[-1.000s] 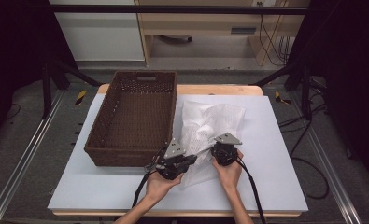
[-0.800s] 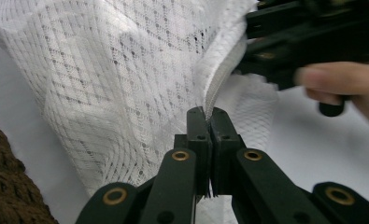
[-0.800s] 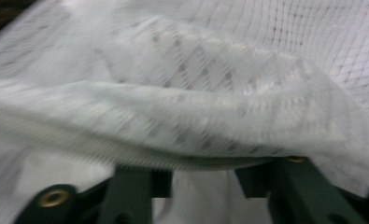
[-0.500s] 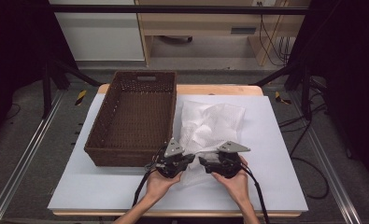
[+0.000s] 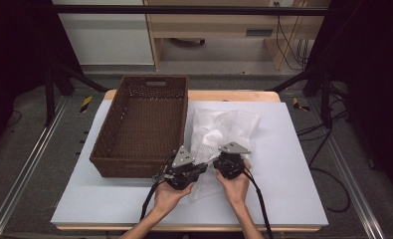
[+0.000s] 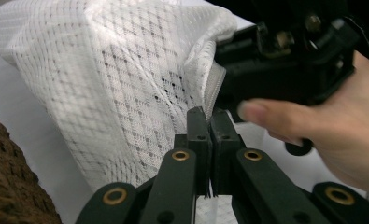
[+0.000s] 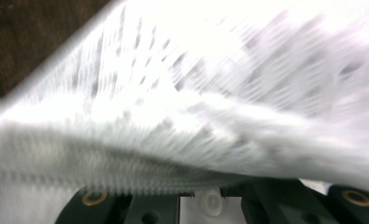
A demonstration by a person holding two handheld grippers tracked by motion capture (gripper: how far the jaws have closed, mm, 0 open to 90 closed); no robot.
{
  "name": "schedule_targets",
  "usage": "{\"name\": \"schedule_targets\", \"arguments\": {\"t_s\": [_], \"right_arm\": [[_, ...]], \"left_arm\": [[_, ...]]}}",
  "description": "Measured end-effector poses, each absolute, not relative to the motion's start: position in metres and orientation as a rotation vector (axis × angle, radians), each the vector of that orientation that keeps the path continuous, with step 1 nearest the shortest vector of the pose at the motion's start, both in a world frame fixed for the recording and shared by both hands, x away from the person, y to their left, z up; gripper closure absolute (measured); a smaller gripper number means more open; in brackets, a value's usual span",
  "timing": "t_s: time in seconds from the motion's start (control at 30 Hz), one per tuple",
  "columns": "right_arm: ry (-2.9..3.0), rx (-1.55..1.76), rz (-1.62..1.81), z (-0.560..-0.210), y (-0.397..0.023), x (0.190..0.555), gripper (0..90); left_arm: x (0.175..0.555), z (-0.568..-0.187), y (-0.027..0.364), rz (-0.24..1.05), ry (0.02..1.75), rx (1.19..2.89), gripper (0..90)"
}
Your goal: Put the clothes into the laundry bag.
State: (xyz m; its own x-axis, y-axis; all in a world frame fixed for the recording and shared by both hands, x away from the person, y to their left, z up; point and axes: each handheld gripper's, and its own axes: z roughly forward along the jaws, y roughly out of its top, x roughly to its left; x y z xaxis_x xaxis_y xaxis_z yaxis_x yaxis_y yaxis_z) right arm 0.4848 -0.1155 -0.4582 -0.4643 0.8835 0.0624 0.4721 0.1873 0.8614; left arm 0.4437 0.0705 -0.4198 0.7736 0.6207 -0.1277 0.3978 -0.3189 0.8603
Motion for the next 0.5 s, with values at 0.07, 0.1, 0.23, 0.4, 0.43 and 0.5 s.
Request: {"name": "schedule_targets", "arguments": {"t_s": [0.07, 0.1, 0.23, 0.4, 0.43, 0.5], "right_arm": [[1.958, 1.294, 1.216, -0.457, -0.117, 0.492, 81.3], [1.931, 1.320, 1.216, -0.459, -0.118, 0.497, 81.2], [1.905, 1.357, 1.060, -0.478, -0.117, 0.515, 80.4], [1.985, 1.338, 1.094, -0.478, -0.122, 0.512, 67.6], [2.002, 1.315, 1.121, -0.475, -0.125, 0.508, 62.2], [2.043, 1.287, 1.154, -0.470, -0.134, 0.498, 51.6]], "left_arm": [[0.441, -0.416, 0.070, 0.274, 0.756, 1.950, 88.3], [0.440, -0.415, 0.070, 0.275, 0.750, 1.947, 88.3], [0.440, -0.418, 0.067, 0.268, 0.750, 1.966, 88.3], [0.446, -0.429, 0.066, 0.262, 0.775, 1.988, 88.3], [0.447, -0.430, 0.066, 0.266, 0.778, 1.990, 88.3], [0.448, -0.431, 0.067, 0.269, 0.790, 1.984, 88.3]]}}
